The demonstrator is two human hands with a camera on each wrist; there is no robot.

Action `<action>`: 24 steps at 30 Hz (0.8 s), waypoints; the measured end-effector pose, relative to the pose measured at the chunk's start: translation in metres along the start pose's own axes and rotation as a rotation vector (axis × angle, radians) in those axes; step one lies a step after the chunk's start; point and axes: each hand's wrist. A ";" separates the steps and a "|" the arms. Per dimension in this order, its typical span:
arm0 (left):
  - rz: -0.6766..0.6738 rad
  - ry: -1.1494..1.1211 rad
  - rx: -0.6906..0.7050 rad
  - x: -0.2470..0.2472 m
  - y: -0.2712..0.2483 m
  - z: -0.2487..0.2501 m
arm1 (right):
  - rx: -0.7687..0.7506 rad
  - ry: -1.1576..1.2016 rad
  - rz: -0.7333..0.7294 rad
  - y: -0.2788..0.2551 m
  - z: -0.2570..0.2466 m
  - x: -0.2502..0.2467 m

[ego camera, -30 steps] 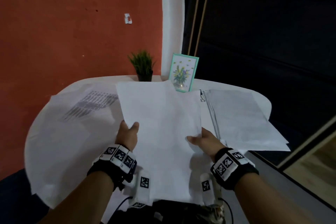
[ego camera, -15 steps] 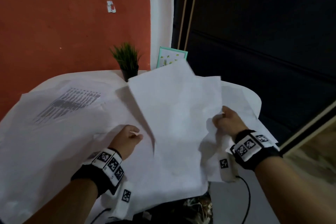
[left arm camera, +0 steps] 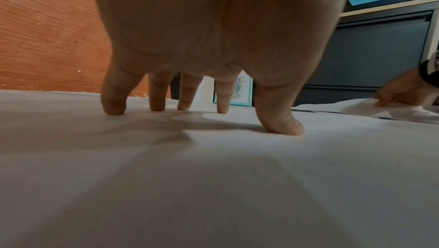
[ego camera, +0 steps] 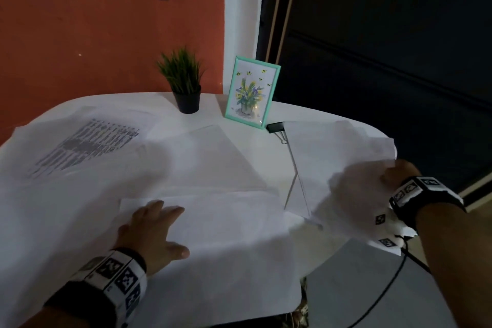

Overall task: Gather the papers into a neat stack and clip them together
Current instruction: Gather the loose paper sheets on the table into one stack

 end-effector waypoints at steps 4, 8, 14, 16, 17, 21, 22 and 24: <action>0.009 -0.020 -0.003 0.000 -0.001 0.000 | 0.022 -0.074 0.028 0.005 -0.007 0.004; 0.016 -0.023 -0.003 0.000 -0.002 0.003 | 0.013 -0.185 0.072 0.001 -0.011 0.000; 0.024 -0.008 -0.012 0.000 -0.003 0.003 | -0.031 -0.424 0.081 -0.027 -0.024 0.008; 0.010 -0.005 -0.013 -0.001 -0.003 0.001 | -0.176 -0.487 0.090 -0.045 -0.042 0.013; -0.003 -0.005 -0.013 -0.001 -0.003 0.000 | -0.269 -0.502 0.092 -0.056 -0.054 0.016; 0.012 -0.052 -0.036 -0.004 -0.009 -0.006 | -0.676 -0.480 -0.071 -0.110 -0.107 0.035; 0.041 -0.048 -0.048 -0.007 -0.014 -0.010 | -0.750 -0.491 -0.146 -0.126 -0.120 0.043; 0.051 -0.046 -0.042 -0.009 -0.028 -0.021 | -0.849 -0.532 -0.286 -0.159 -0.144 0.062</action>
Point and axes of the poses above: each hand's wrist, its own y-axis towards the middle knuckle, its own x-axis out of the palm, z = x × y, and after that the axes turned 8 degrees about -y, right-handed
